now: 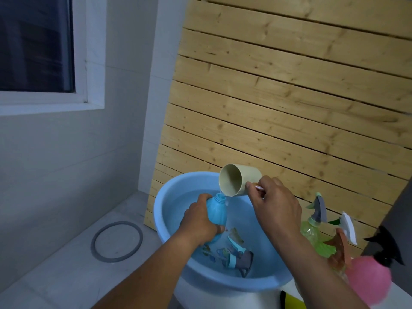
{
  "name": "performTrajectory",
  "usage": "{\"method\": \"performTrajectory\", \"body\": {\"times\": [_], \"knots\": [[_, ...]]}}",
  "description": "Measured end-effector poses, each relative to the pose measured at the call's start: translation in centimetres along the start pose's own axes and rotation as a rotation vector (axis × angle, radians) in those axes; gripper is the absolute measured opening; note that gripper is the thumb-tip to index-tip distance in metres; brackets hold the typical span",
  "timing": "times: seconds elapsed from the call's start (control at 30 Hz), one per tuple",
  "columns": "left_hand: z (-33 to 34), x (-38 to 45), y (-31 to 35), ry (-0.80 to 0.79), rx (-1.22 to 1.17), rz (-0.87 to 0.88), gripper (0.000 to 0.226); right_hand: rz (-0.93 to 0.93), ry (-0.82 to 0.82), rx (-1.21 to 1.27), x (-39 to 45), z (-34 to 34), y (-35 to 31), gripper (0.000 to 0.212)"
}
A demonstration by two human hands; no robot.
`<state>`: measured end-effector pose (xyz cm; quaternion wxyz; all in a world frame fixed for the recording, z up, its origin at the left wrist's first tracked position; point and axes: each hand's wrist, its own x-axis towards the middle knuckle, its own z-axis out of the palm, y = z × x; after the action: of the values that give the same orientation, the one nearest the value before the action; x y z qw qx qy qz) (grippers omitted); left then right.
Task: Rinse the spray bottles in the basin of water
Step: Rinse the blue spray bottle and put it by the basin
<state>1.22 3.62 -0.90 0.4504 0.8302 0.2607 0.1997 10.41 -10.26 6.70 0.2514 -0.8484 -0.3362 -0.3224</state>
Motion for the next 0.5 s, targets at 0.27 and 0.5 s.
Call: {"method": "performTrajectory", "body": {"times": [0.27, 0.5], "knots": [[0.03, -0.02, 0.02, 0.001, 0.004, -0.007, 0.085, -0.046, 0.019, -0.025, -0.12, -0.2, -0.25, 0.03], [-0.01, -0.06, 0.05, -0.003, 0.013, -0.008, 0.085, -0.102, 0.048, -0.08, -0.26, -0.25, -0.41, 0.028]]}}
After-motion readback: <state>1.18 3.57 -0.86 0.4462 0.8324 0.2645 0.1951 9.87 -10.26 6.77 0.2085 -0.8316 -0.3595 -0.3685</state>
